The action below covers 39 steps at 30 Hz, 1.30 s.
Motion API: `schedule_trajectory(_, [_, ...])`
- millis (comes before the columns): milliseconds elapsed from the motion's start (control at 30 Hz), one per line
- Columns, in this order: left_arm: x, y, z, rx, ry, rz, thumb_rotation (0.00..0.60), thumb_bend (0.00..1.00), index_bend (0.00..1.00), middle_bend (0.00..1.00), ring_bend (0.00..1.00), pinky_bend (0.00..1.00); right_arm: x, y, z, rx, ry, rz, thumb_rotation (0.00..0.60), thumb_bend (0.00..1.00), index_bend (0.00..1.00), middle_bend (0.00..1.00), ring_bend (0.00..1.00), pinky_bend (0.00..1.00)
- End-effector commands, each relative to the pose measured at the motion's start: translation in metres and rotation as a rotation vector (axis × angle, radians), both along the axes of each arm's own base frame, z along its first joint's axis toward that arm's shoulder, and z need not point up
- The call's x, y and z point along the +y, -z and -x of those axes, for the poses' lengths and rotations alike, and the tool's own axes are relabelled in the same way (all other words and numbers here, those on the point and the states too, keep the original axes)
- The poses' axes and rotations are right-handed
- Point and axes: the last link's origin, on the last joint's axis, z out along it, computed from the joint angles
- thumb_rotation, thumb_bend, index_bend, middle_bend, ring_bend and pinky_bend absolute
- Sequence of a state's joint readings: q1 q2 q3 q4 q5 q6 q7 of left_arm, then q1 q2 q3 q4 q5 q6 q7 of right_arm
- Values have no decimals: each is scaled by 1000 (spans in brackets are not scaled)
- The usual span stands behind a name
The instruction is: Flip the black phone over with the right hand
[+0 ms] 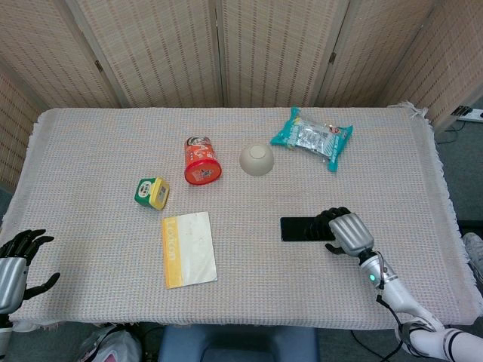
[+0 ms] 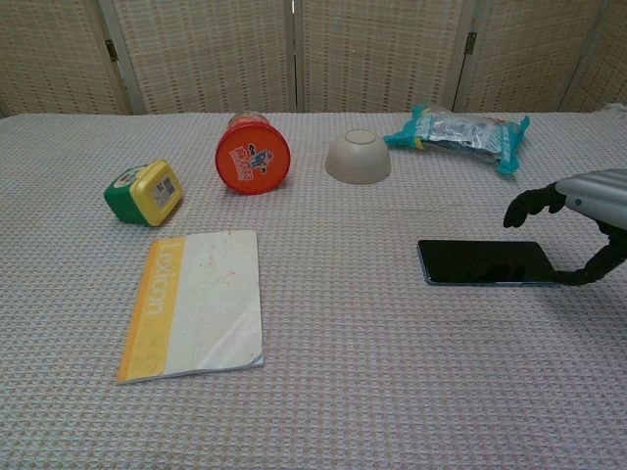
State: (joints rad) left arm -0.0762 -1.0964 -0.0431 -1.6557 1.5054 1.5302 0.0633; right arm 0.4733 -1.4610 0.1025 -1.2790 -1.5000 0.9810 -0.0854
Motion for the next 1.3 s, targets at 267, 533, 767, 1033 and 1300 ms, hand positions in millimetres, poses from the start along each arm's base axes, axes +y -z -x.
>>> schedule_trajectory(267, [3,1,-1,3,5,6,600,200,288,215,164,252,-13,21,-10,18,-18,6,600,87,292,291,239,264])
schedule_trajectory(533, [3,1,-1,3,7,6,600,201,287,215,163,252,-17,31,-14,23,-18,6,600,86,292,296,238,264])
schedule_trajectory(767, [3,0,1,3,4,3,600,200,287,215,163,252,-19,40,-15,40,-19,-7,600,84,291,296,238,264])
schedule_trajectory(1033, [3,0,2,3,1,0,600,201,287,215,163,252,-20,45,-16,55,-20,-12,600,98,292,297,237,264])
schedule_trajectory(1300, [3,0,4,0,-3,1,600,201,287,215,163,252,-23,49,-18,69,-16,-18,600,116,292,298,237,264])
